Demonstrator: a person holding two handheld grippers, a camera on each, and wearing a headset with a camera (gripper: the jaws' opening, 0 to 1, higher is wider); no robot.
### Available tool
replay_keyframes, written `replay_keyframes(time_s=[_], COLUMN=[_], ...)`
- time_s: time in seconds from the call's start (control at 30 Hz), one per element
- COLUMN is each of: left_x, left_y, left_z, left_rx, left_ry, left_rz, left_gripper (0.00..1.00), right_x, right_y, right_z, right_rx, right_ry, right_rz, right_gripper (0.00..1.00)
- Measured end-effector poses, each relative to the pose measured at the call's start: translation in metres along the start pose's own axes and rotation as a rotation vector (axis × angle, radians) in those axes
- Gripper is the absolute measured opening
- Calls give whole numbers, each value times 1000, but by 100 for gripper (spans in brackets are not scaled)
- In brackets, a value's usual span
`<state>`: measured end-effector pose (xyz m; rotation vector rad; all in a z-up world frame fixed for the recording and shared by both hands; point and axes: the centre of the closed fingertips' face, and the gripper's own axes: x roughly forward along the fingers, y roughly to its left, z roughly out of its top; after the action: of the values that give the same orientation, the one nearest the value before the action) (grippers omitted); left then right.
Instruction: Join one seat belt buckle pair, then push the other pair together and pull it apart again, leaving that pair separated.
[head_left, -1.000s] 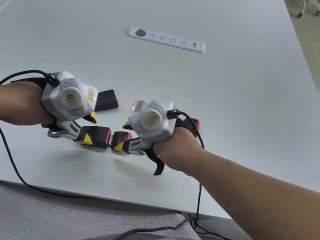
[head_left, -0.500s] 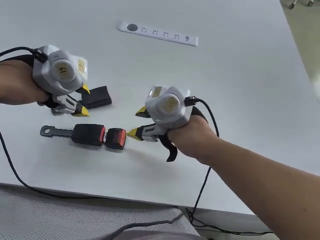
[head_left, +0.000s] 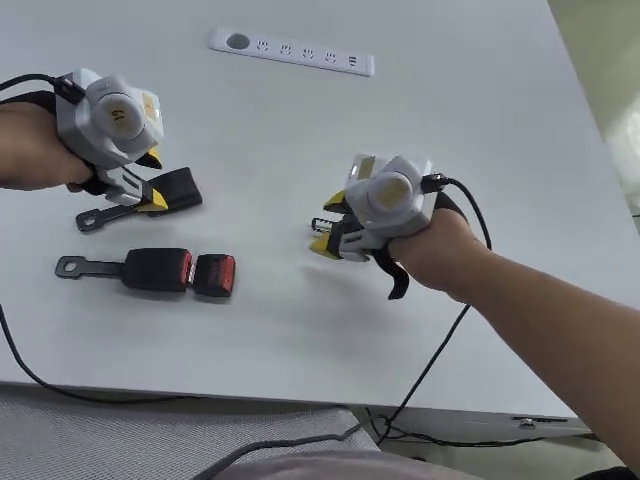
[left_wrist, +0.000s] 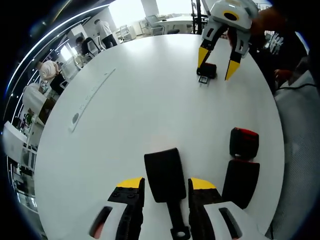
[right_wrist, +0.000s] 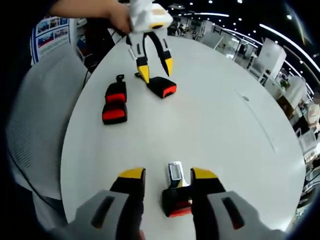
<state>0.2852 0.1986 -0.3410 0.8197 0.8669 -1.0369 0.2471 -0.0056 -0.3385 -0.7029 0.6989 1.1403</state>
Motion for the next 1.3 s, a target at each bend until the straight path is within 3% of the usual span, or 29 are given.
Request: replay_keyframes(time_s=[0.2, 0.5, 0.9, 1.3], left_x=[11, 18, 25, 23], left_y=[1, 0, -6, -8], left_z=[-6, -10, -14, -12], left_rx=[31, 61, 186, 206], left_ry=[19, 40, 68, 77], left_rz=[-25, -58, -95, -116], left_gripper=[34, 34, 34, 33], right_x=[-3, -4, -4, 1], right_y=[-10, -12, -8, -10], right_z=[-32, -53, -51, -46], right_rx=[21, 41, 33, 9], right_ry=[61, 85, 99, 109], right_rz=[-3, 8, 64, 119], right_gripper=[37, 36, 36, 36])
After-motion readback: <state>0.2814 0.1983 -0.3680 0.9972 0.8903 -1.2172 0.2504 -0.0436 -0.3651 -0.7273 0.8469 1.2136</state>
